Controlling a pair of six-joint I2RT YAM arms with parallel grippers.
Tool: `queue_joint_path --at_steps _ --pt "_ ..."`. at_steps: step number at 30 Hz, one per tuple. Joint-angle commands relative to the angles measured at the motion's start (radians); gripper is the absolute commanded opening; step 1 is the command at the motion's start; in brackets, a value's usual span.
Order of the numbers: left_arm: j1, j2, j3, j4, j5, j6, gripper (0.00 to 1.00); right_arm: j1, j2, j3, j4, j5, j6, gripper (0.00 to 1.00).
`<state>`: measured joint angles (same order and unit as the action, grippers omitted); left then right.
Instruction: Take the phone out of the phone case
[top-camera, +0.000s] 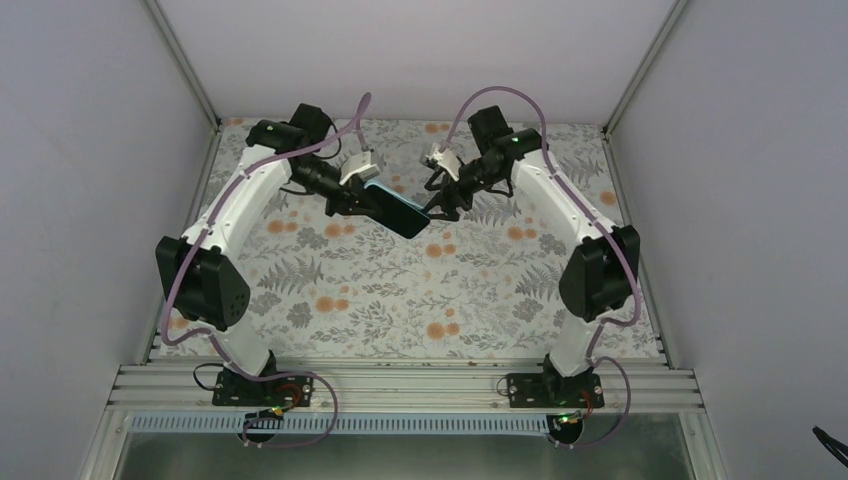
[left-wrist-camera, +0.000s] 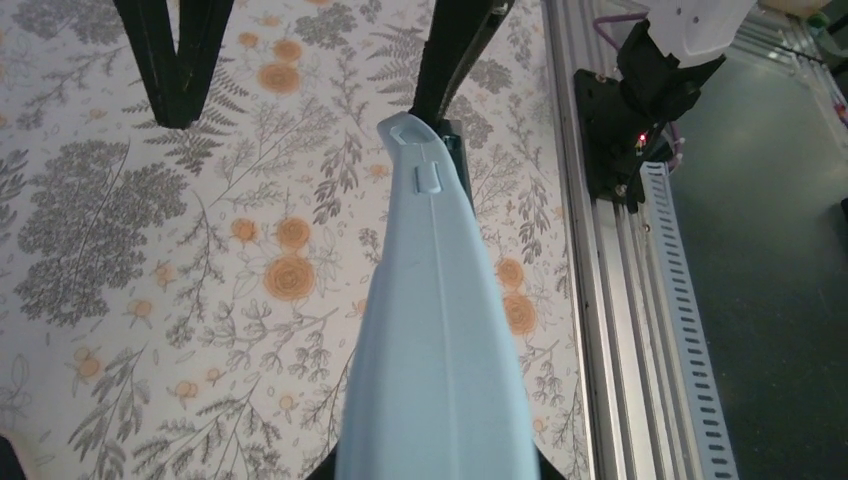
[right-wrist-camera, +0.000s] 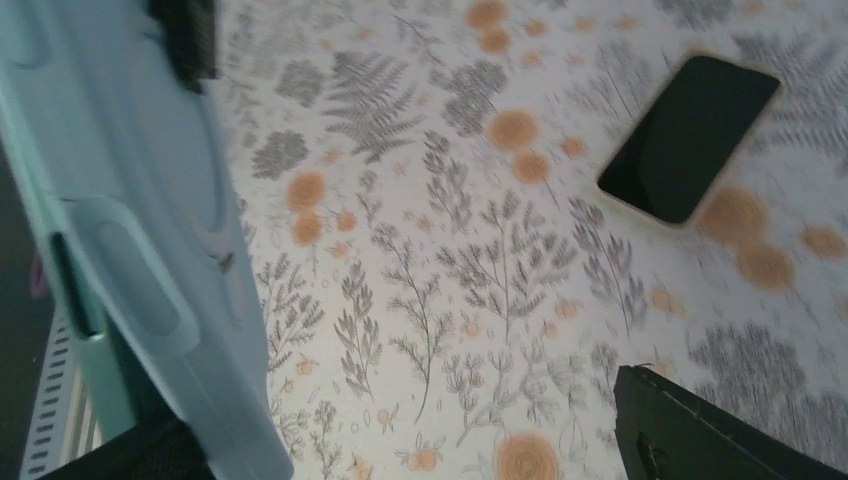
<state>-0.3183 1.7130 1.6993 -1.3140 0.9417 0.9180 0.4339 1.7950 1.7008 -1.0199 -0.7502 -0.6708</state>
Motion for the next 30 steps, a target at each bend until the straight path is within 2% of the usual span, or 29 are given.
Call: queue_joint_path --at_steps 1,3,5,10,15,21,25,30 --pt "-0.048 -0.042 0.077 0.213 0.089 -0.171 0.02 0.064 0.087 0.09 -0.128 -0.389 -0.202 0.89" --pt "-0.048 -0.085 0.044 0.417 -0.023 -0.259 0.02 0.108 0.121 0.103 -0.19 -0.442 -0.277 0.88" --pt "-0.049 -0.095 0.026 0.503 -0.062 -0.299 0.02 0.152 0.137 0.113 -0.17 -0.453 -0.249 0.87" --pt "-0.059 0.009 0.108 0.45 -0.074 -0.293 0.02 0.199 0.164 0.219 -0.151 -0.516 -0.153 0.86" --pt "-0.083 -0.011 0.035 0.548 -0.124 -0.317 0.02 0.218 0.182 0.296 -0.123 -0.578 -0.059 0.87" --pt "-0.09 0.031 0.066 0.583 -0.174 -0.344 0.02 0.294 0.205 0.335 -0.145 -0.604 -0.044 0.84" --pt "-0.09 0.059 0.097 0.589 -0.199 -0.354 0.02 0.339 0.194 0.327 -0.144 -0.569 -0.057 0.65" --pt "-0.075 0.056 0.147 0.545 -0.173 -0.334 0.04 0.321 0.166 0.32 -0.145 -0.523 -0.074 0.18"
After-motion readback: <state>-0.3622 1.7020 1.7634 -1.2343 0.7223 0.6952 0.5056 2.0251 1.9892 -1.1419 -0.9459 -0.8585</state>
